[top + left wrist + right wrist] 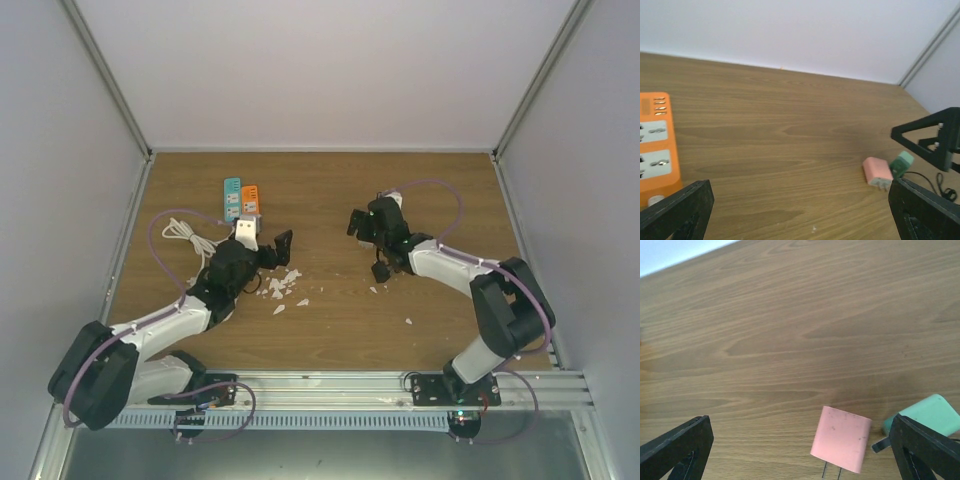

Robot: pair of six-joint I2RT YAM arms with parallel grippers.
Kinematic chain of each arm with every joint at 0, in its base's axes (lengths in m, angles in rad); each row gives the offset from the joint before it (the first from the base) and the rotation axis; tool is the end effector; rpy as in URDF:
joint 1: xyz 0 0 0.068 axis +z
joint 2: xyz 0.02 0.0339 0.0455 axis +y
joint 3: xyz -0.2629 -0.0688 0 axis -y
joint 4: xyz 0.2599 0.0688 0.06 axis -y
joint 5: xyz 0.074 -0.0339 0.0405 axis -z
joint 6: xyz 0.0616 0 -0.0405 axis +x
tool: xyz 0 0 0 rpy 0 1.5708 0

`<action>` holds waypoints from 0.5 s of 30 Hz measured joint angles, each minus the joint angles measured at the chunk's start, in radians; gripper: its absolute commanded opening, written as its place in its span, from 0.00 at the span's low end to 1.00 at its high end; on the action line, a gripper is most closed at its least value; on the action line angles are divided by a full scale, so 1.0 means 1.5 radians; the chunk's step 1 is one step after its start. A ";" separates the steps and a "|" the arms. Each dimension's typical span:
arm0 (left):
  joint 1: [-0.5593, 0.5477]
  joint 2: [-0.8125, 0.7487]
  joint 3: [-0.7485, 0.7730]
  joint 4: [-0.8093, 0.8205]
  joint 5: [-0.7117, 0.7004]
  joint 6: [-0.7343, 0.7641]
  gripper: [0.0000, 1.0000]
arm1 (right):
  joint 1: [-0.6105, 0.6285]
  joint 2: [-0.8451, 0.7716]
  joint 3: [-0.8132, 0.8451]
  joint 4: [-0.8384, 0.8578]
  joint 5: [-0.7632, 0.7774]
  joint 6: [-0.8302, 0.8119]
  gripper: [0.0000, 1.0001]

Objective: Insert the plug

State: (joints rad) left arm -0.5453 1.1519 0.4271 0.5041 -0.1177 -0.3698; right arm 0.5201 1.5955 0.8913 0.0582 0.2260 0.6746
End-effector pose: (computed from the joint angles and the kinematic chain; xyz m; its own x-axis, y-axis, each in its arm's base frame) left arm 0.2426 -0.1387 0.1967 -0.3253 -0.2225 -0.9191 0.3213 0.8881 -0.3287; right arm 0.3283 0.1721 0.1731 -0.6135 0.3501 -0.7078 0.0693 0.9168 0.3934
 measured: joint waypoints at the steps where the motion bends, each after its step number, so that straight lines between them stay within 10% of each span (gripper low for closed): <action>1: 0.007 0.005 0.002 -0.003 0.000 -0.006 0.99 | 0.002 0.003 0.007 -0.016 0.011 0.004 1.00; 15: 0.039 0.092 0.043 -0.050 0.030 -0.051 0.99 | 0.054 0.071 0.111 -0.194 0.126 0.088 0.80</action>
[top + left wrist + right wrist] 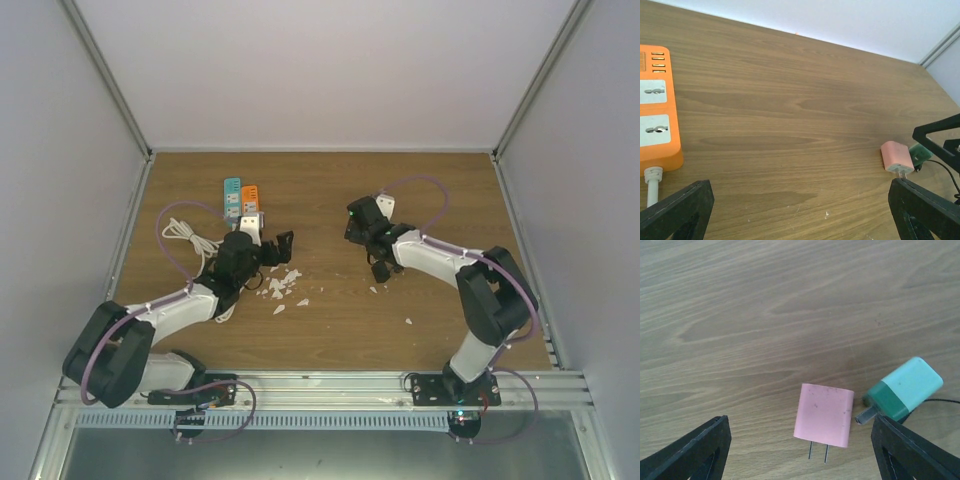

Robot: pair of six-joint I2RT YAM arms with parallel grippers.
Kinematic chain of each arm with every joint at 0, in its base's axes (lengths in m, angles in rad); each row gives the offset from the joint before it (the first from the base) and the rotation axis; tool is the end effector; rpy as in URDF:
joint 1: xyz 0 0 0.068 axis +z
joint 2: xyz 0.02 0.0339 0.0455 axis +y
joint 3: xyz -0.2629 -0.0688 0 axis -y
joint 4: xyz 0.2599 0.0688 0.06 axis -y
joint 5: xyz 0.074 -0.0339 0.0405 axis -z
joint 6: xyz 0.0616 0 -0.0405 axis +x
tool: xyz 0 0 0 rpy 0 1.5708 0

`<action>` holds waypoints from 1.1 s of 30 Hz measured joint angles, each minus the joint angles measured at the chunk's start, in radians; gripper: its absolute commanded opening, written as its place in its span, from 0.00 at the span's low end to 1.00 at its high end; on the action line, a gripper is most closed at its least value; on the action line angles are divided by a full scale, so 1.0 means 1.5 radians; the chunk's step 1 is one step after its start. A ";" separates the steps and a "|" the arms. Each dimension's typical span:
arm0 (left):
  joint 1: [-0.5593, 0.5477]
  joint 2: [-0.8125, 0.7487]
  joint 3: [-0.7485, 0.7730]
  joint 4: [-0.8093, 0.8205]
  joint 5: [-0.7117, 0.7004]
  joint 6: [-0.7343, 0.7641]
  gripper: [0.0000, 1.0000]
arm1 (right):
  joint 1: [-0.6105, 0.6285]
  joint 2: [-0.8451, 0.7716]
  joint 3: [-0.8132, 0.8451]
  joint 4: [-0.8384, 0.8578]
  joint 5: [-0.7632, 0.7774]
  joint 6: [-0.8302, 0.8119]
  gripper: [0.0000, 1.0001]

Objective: Insert the plug

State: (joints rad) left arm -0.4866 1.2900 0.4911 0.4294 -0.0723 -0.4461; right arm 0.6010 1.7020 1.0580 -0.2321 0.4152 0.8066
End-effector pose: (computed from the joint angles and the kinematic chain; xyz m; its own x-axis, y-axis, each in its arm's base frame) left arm 0.2652 -0.1353 0.1728 -0.4635 -0.2416 -0.8525 0.2293 0.8966 -0.3788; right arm 0.3289 0.1954 0.1659 -0.6582 0.3497 -0.6667 0.2468 0.9369 0.2477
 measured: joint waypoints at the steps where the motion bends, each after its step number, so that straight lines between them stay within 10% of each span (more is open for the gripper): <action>1: 0.000 0.002 0.001 0.000 0.002 0.000 0.99 | -0.001 0.002 0.002 -0.006 0.000 0.002 0.80; 20: 0.005 0.032 0.024 -0.036 0.008 -0.010 0.99 | 0.000 0.131 0.102 -0.110 0.002 0.010 0.76; 33: 0.040 0.071 0.114 -0.191 -0.151 -0.090 0.99 | -0.001 0.147 0.110 -0.121 0.001 0.009 0.64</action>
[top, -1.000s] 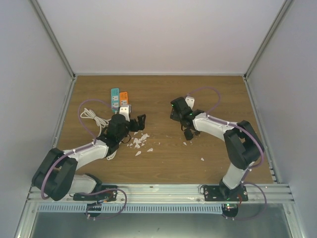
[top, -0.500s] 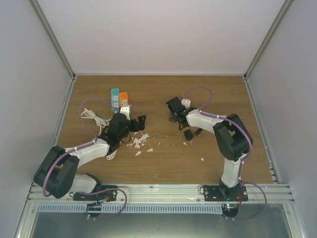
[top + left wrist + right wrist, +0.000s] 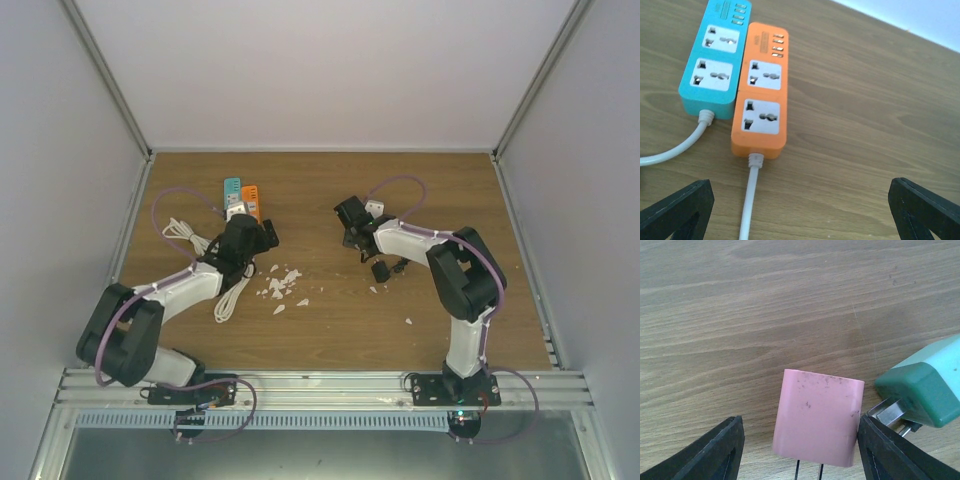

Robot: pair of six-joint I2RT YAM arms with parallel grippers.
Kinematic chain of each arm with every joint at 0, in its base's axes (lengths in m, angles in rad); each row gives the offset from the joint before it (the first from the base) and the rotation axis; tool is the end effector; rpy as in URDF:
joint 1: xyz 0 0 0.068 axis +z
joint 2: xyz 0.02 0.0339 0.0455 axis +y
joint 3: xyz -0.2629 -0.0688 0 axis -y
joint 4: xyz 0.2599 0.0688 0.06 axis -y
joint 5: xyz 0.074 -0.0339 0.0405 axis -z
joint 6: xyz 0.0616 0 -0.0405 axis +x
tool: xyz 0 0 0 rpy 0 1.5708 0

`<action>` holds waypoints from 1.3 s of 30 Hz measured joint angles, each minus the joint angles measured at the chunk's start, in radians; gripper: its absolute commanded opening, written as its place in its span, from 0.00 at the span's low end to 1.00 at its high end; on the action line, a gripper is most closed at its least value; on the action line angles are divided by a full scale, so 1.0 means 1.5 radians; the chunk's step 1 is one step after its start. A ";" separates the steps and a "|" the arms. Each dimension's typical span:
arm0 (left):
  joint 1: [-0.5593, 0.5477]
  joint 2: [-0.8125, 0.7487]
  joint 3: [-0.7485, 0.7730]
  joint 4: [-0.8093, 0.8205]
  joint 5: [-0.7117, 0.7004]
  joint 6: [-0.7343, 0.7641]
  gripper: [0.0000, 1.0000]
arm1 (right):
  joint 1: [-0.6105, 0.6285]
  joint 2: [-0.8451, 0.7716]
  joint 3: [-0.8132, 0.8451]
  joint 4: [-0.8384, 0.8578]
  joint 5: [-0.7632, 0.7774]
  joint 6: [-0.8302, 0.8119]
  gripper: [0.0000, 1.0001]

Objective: Insert the plug

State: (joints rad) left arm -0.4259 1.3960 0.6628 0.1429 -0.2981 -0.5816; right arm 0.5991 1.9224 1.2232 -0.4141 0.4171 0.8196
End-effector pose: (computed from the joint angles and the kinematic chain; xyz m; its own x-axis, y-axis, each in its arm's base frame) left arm 0.2970 -0.1149 0.1691 -0.5184 -0.3415 -0.7840 -0.1341 0.9379 -0.3198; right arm 0.3491 0.2081 0.1220 -0.7745 0.2803 -0.5671 0.2905 0.9539 0.0748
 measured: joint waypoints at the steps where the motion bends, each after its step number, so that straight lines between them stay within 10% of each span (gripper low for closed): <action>1: 0.000 0.009 0.005 -0.009 -0.005 -0.004 0.99 | 0.000 0.001 0.000 0.000 -0.001 -0.001 0.64; 10: 0.004 0.128 0.065 -0.068 -0.007 -0.013 0.99 | -0.002 0.006 0.000 0.002 -0.020 -0.004 0.53; 16: 0.005 0.140 0.071 -0.073 0.017 -0.008 0.99 | -0.004 0.008 0.002 0.002 -0.026 0.001 0.82; 24: 0.005 0.143 0.072 -0.073 0.040 -0.002 0.99 | -0.010 0.049 0.027 -0.011 -0.036 0.000 0.83; 27: 0.005 0.144 0.072 -0.073 0.049 0.000 0.99 | -0.015 0.049 0.026 -0.006 -0.042 -0.001 0.72; 32: 0.005 0.145 0.072 -0.073 0.060 0.006 0.99 | -0.040 0.040 0.013 0.032 -0.086 -0.025 0.05; 39: 0.005 0.145 0.072 -0.062 0.084 0.015 0.99 | -0.046 0.040 0.009 0.078 -0.145 -0.076 0.01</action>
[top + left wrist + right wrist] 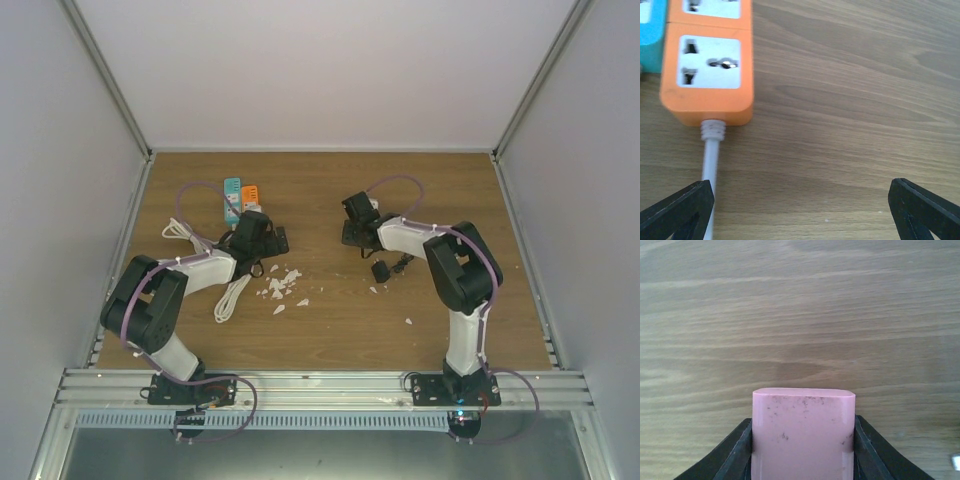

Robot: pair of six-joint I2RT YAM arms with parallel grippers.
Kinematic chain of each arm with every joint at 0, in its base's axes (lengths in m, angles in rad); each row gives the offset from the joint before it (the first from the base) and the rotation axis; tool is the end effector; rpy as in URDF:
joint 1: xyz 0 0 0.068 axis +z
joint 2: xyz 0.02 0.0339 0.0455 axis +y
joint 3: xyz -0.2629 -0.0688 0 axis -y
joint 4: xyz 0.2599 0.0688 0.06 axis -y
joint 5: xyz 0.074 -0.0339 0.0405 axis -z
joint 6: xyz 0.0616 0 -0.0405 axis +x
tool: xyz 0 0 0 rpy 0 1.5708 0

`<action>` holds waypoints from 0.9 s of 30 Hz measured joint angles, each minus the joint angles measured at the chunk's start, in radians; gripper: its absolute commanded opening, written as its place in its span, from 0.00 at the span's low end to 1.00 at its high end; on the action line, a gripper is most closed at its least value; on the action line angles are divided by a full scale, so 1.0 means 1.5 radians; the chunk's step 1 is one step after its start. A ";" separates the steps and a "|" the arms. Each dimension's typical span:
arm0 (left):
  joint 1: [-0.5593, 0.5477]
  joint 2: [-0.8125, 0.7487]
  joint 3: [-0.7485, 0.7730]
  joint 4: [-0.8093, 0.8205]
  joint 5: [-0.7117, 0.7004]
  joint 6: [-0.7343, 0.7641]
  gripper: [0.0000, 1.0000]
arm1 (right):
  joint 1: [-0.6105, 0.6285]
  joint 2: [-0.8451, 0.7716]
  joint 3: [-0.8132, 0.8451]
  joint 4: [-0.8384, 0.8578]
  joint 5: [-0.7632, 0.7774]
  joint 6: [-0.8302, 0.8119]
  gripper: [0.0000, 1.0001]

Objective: Insert the plug

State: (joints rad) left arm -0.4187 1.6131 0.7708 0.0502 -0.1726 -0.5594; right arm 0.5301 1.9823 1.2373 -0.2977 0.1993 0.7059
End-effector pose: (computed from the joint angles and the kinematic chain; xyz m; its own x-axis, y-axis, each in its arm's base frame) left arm 0.3181 -0.1300 0.1263 -0.7053 -0.2584 -0.6602 -0.0990 0.9580 -0.2691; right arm 0.3725 0.2042 0.1063 -0.8328 0.2490 -0.4944 0.1718 0.9653 0.1967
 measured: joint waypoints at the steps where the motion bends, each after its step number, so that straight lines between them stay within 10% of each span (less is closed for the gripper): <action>1: 0.000 0.000 -0.001 0.005 0.008 0.002 0.99 | 0.003 -0.002 -0.005 0.012 -0.005 -0.010 0.01; 27: 0.031 -0.081 -0.109 0.282 0.399 0.038 0.94 | 0.102 -0.213 -0.278 0.479 -0.275 -0.217 0.02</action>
State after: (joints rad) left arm -0.3717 1.4918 0.6079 0.4736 0.4255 -0.5030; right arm 0.6838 1.6623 0.8204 0.4202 -0.2138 0.3798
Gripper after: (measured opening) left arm 0.969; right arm 0.435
